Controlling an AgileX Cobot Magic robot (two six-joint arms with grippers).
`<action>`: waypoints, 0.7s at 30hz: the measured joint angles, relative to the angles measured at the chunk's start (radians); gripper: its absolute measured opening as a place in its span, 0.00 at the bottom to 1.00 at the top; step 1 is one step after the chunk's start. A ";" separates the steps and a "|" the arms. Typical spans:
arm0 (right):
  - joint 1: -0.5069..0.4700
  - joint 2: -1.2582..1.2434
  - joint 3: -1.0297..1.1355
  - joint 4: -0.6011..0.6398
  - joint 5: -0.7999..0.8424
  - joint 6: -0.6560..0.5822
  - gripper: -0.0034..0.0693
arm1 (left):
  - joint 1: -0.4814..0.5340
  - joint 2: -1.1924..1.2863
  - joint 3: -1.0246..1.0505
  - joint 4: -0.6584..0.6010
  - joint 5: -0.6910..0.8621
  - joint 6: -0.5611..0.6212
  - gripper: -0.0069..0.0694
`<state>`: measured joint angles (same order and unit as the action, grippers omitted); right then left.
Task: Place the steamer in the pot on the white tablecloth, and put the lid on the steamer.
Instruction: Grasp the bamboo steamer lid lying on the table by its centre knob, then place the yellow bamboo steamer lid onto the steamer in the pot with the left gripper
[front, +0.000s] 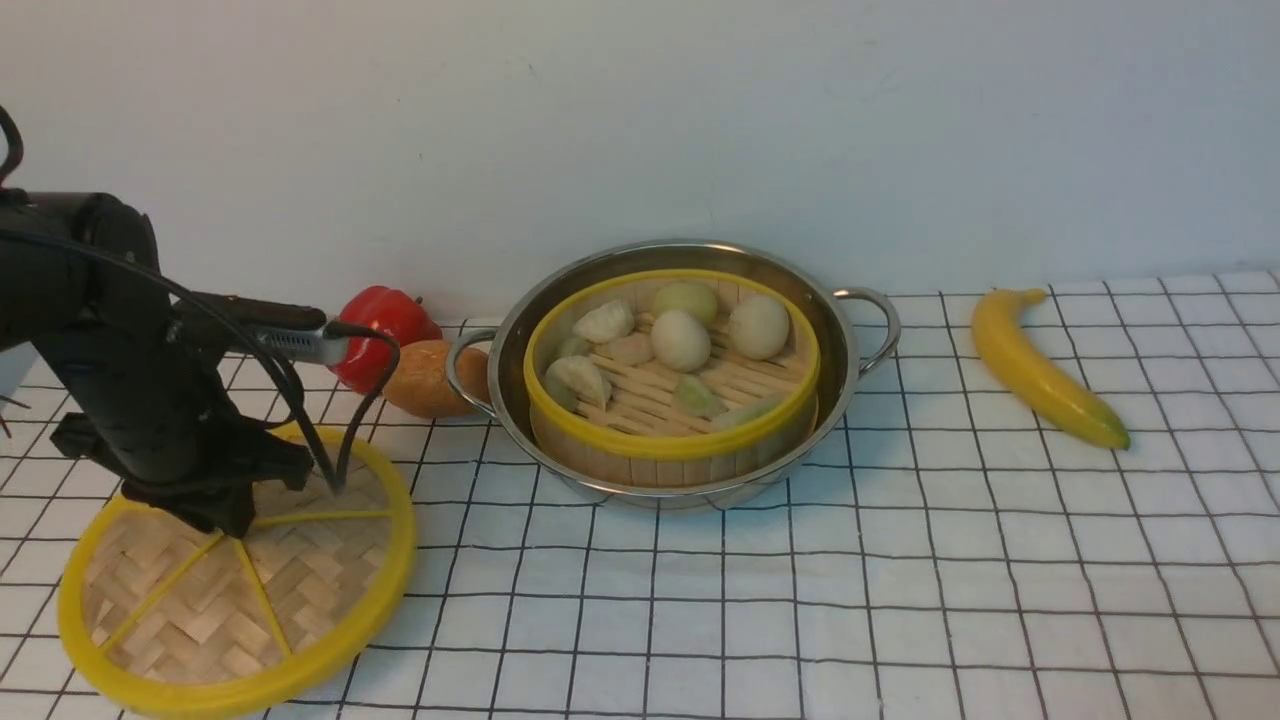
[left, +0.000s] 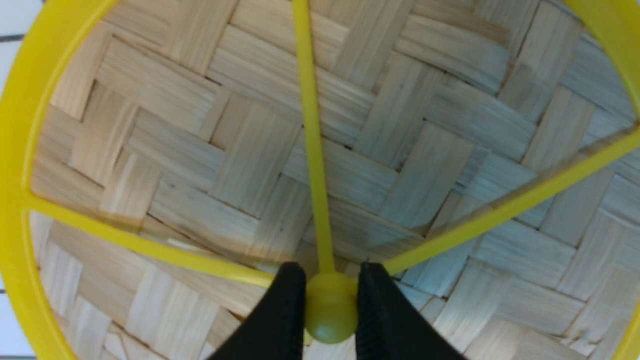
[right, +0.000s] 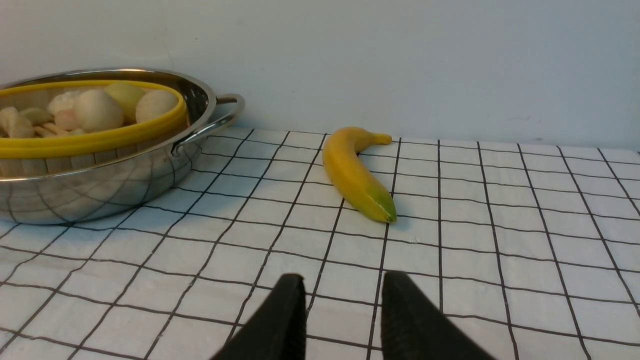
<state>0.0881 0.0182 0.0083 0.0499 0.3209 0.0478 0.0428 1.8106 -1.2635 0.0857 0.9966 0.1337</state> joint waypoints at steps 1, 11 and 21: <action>0.000 0.000 0.000 0.000 0.000 0.000 0.38 | 0.000 0.000 -0.004 0.000 0.002 -0.002 0.24; 0.000 0.000 0.000 -0.002 0.000 0.000 0.38 | 0.000 0.000 -0.011 -0.004 0.016 -0.010 0.24; 0.000 0.000 0.000 -0.002 0.000 0.000 0.38 | 0.000 0.000 -0.011 -0.025 0.016 -0.010 0.24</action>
<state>0.0881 0.0182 0.0083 0.0476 0.3209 0.0478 0.0428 1.8106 -1.2743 0.0603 1.0124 0.1236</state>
